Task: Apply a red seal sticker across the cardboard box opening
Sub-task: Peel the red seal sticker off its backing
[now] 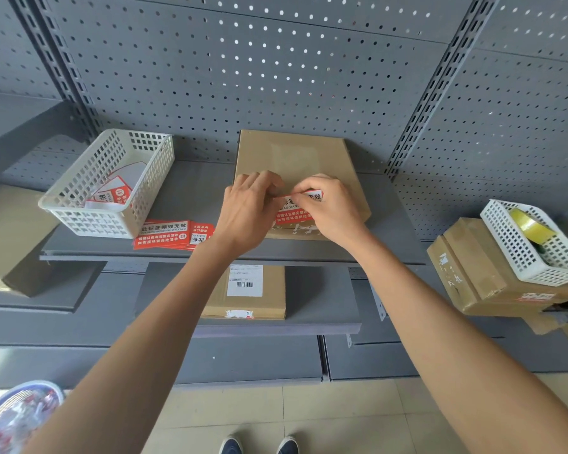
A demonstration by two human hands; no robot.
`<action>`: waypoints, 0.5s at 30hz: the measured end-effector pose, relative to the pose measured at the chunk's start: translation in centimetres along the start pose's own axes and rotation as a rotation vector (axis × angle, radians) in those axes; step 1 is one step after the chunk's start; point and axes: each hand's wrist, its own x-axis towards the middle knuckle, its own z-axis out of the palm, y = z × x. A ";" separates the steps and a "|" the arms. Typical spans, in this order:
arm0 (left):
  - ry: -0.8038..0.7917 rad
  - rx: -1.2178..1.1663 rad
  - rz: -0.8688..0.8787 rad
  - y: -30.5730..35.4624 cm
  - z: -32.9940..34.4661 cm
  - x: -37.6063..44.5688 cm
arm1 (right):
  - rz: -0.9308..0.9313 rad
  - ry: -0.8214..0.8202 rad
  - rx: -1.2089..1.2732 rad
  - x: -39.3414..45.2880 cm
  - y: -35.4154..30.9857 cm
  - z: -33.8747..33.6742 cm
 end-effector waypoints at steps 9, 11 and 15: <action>0.019 -0.069 -0.016 -0.3 -0.3 -0.4 | -0.013 -0.019 0.046 -0.2 -0.1 -0.2; 0.009 -0.080 -0.005 -0.5 -0.4 -0.4 | -0.026 -0.019 0.053 -0.3 -0.1 -0.2; 0.013 -0.092 0.021 -0.6 -0.4 -0.4 | -0.047 -0.042 0.008 -0.3 -0.3 -0.7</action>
